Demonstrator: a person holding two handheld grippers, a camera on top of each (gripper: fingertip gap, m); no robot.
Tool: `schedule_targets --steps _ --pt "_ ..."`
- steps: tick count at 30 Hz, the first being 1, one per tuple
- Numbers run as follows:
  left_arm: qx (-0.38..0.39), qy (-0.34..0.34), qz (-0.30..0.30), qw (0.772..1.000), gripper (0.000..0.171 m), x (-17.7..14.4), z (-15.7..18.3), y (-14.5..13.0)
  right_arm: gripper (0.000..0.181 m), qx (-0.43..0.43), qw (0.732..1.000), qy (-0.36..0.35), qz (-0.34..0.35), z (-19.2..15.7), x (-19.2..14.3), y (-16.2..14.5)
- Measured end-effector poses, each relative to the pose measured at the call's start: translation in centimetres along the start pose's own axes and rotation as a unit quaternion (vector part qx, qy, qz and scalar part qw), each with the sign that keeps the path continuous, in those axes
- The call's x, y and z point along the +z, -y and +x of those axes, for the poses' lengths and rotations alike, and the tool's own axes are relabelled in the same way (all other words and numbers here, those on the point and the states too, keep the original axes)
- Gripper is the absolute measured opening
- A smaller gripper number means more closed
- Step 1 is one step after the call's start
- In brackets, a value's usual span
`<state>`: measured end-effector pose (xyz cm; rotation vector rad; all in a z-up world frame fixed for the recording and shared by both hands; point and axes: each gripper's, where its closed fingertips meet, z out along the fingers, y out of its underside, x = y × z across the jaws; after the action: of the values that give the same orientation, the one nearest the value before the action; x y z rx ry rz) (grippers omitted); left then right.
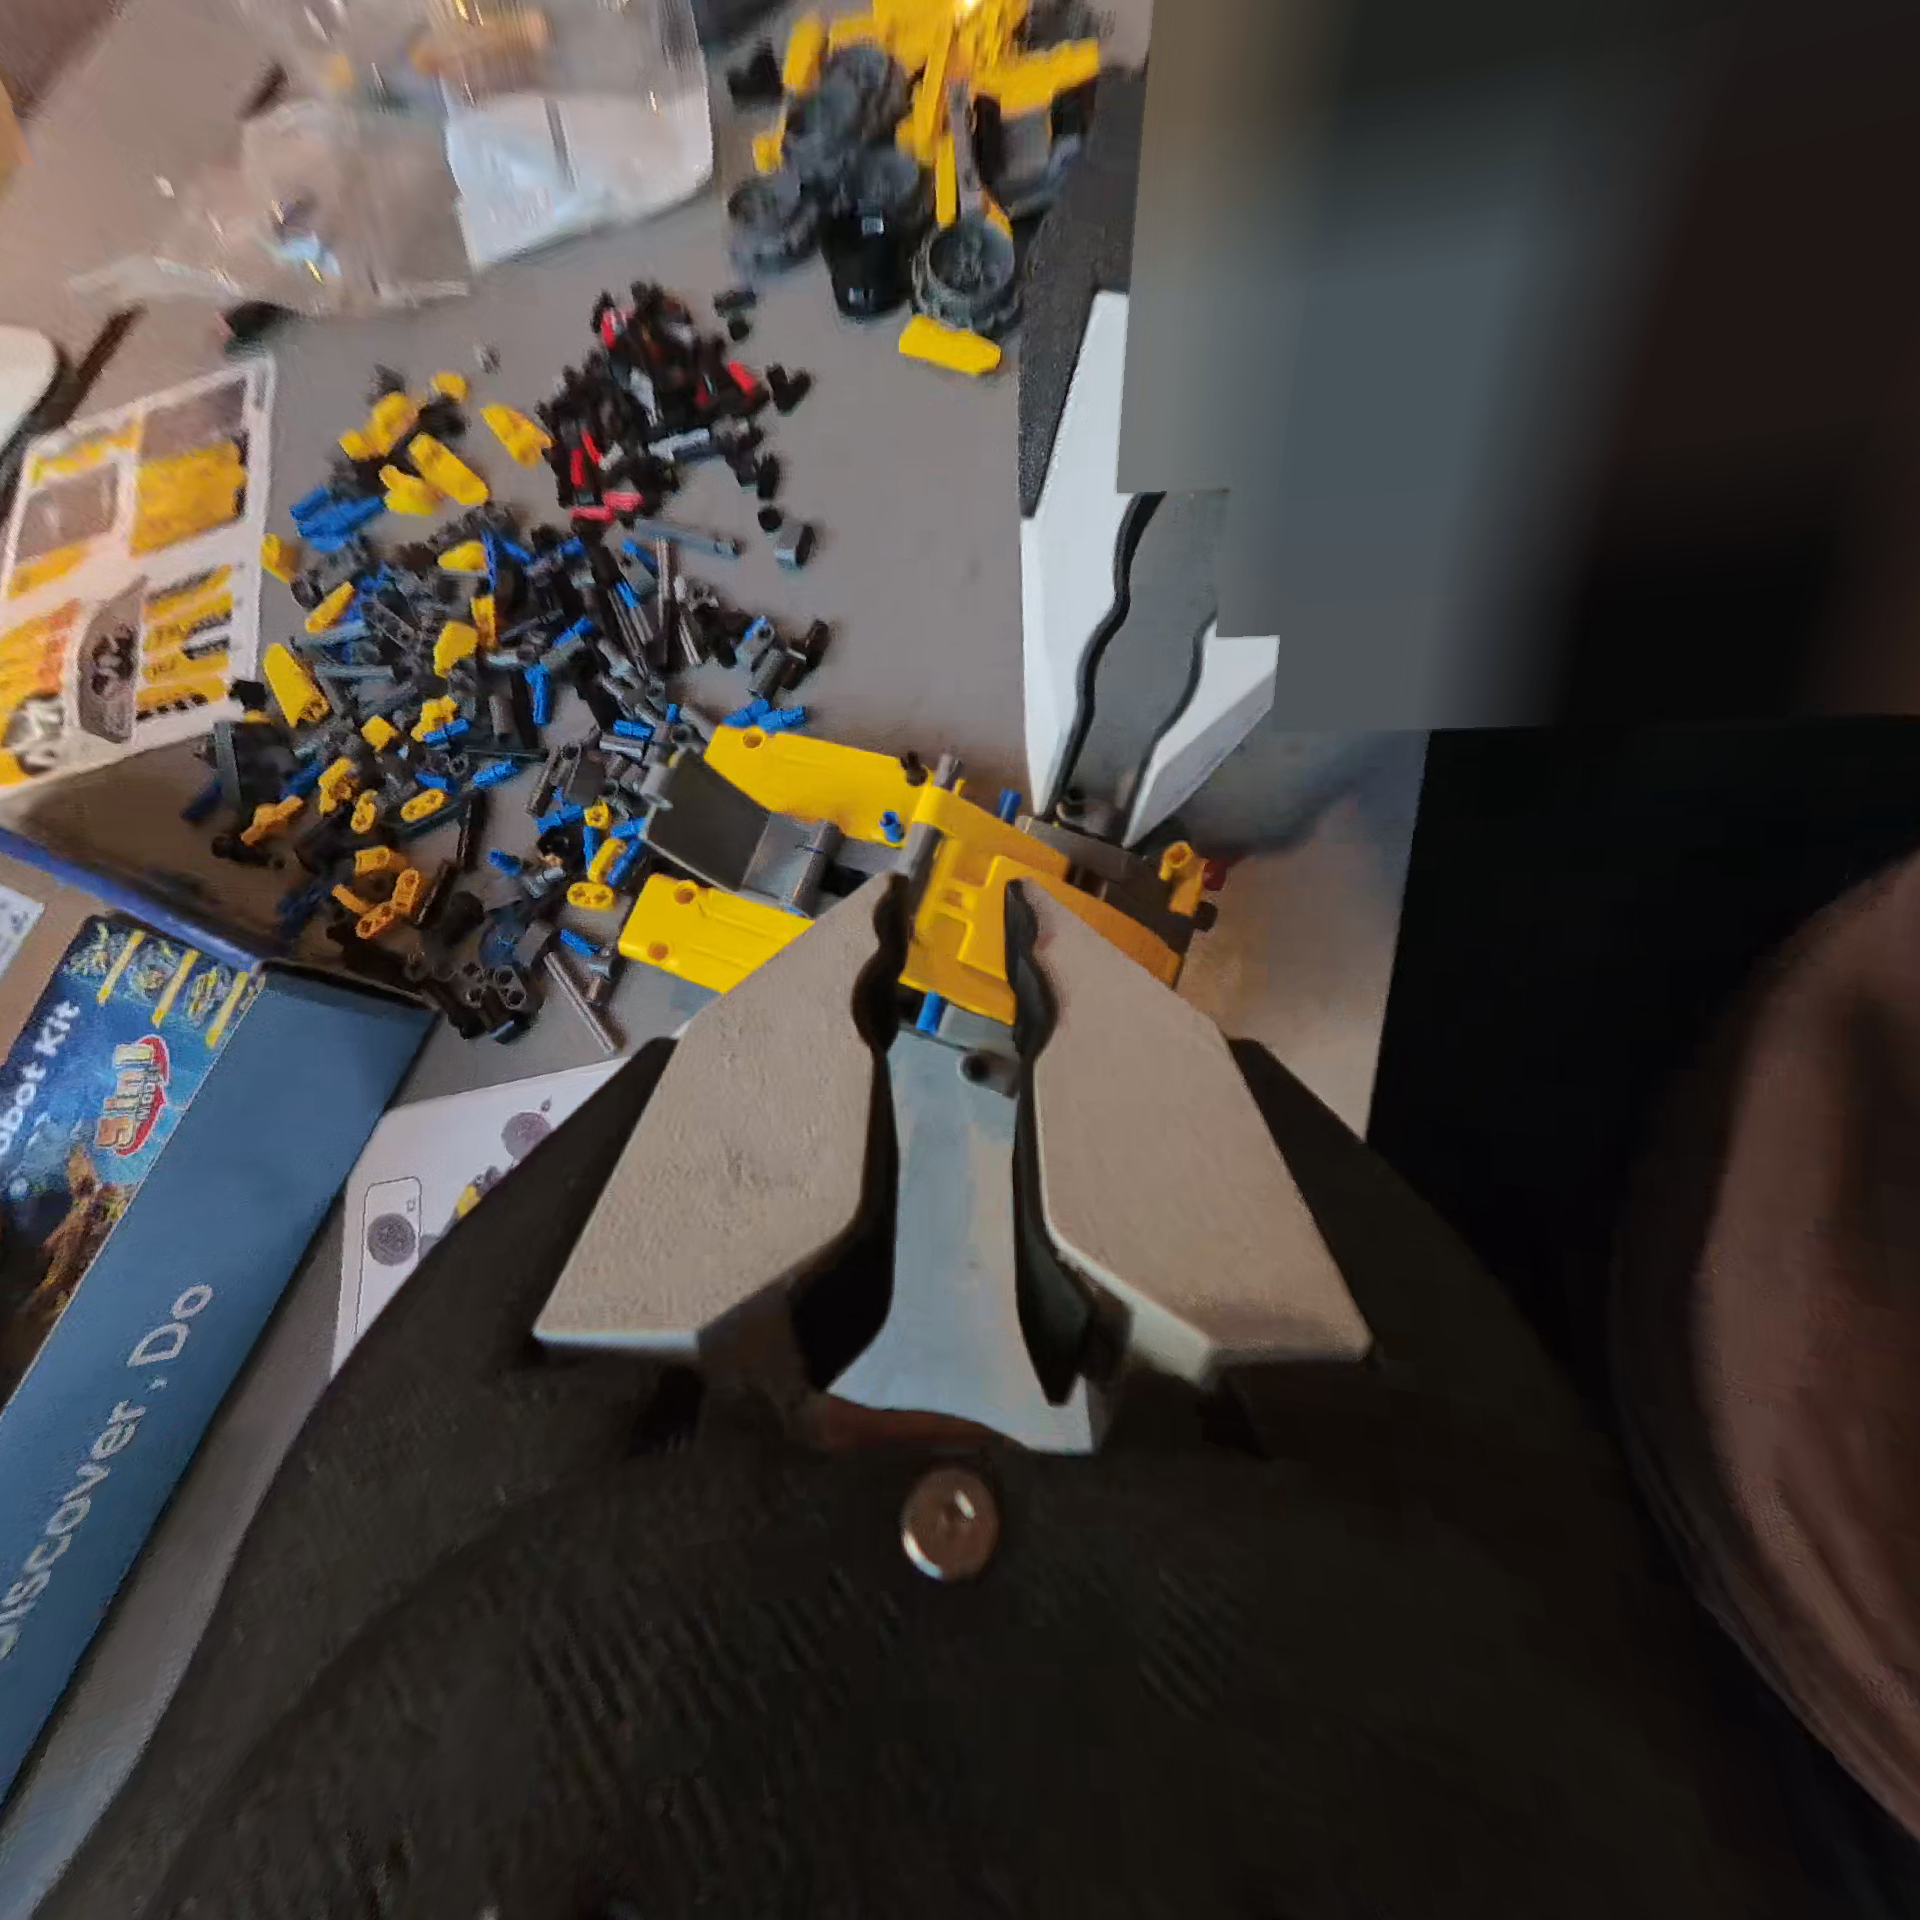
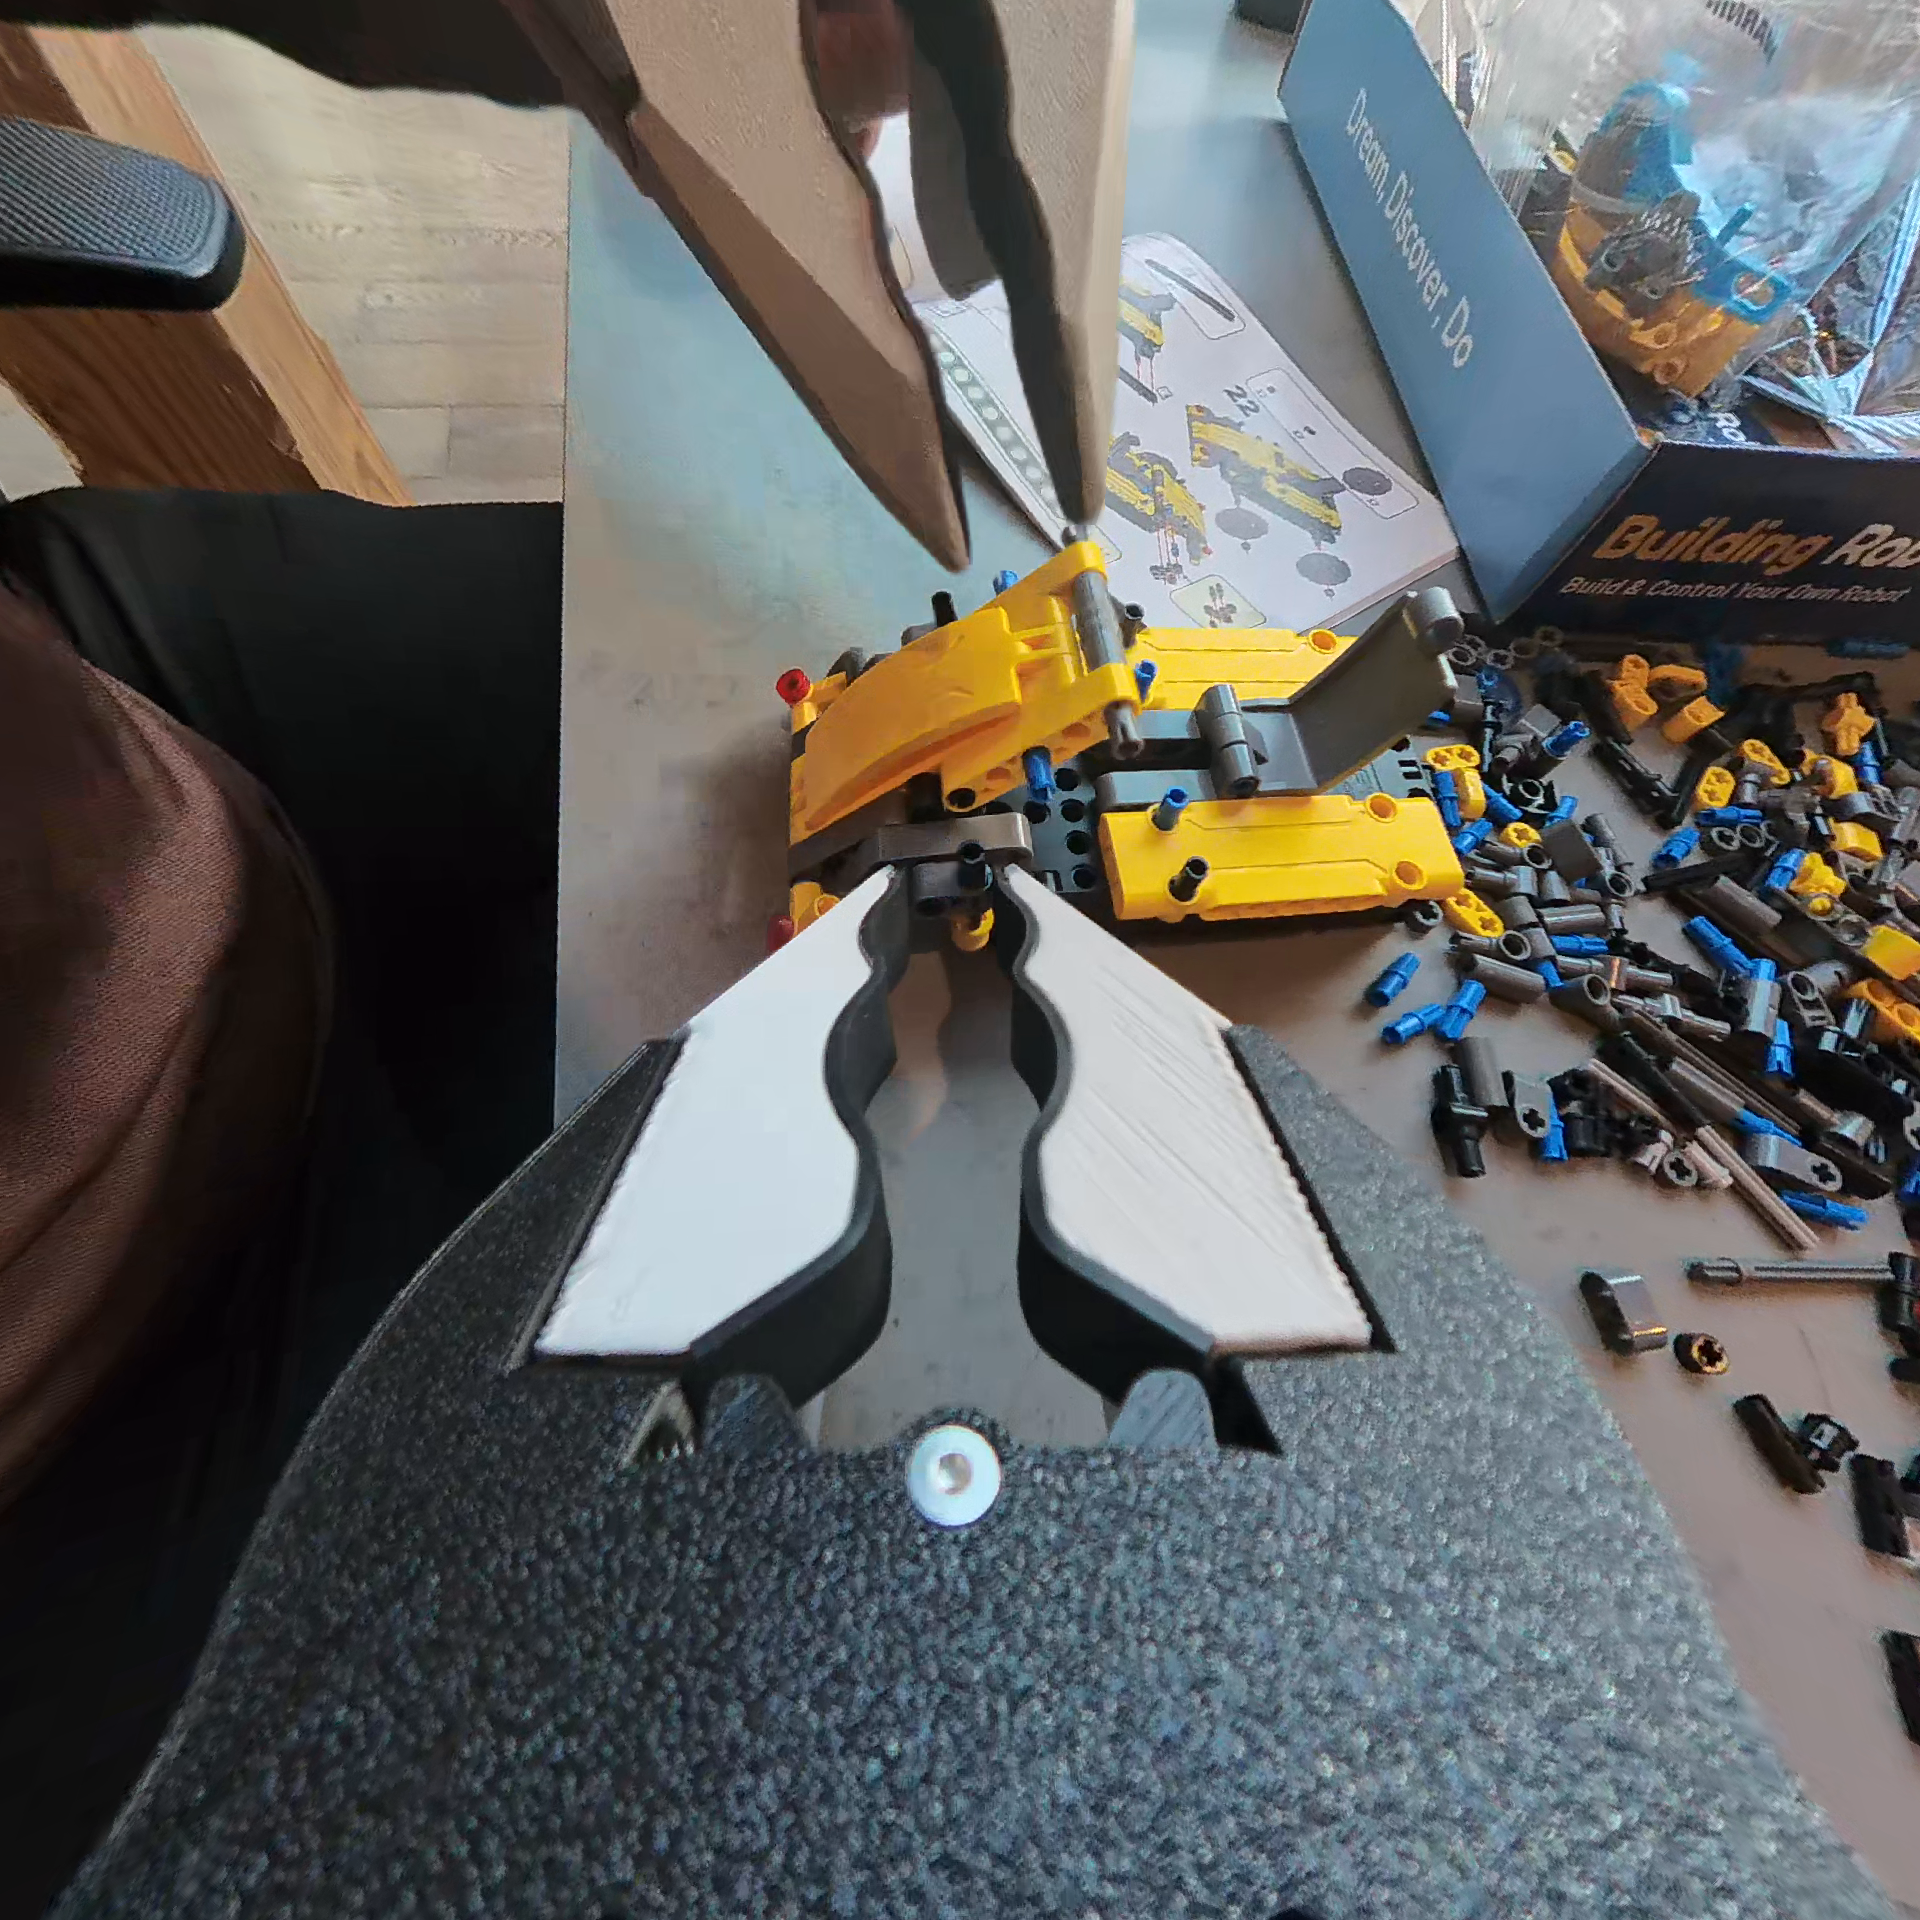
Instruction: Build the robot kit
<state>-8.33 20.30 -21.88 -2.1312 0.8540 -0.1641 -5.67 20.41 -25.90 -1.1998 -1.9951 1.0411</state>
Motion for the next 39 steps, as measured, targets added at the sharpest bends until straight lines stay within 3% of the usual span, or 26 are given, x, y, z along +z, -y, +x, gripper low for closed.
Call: schedule_targets --steps 4,8,10,17,23,31,39 --pt "0.028 -0.039 -0.044 0.998 0.016 2.2 2.8 1.7 0.012 0.013 1.0 0.012 0.001 0.0 0.0 0.0" --pt "0.092 -0.004 -0.107 0.99 0.012 3.8 2.3 0.3 0.012 0.014 1.0 0.015 0.001 0.0 0.0 0.0" --pt "0.112 -0.021 -0.122 0.986 0.006 4.0 2.9 0.1 0.012 0.019 1.0 0.021 0.0 -0.1 0.0 -0.1" --pt "0.136 -0.066 -0.176 0.973 0.008 4.2 2.9 -0.6 0.013 0.032 0.999 0.038 -0.003 -0.1 0.0 -0.2" --pt "0.121 -0.114 -0.198 0.966 0.007 4.4 3.2 -0.9 0.014 0.039 0.998 0.053 -0.011 -0.3 0.2 -0.5" --pt "0.115 -0.101 -0.198 0.968 0.0 4.3 2.4 -1.2 0.015 0.017 0.999 0.05 0.007 0.6 -1.1 -0.7" --pt "0.106 -0.094 -0.198 0.97 0.0 3.9 1.9 -1.2 0.017 0.003 0.996 0.075 -0.056 0.9 0.3 -2.1"
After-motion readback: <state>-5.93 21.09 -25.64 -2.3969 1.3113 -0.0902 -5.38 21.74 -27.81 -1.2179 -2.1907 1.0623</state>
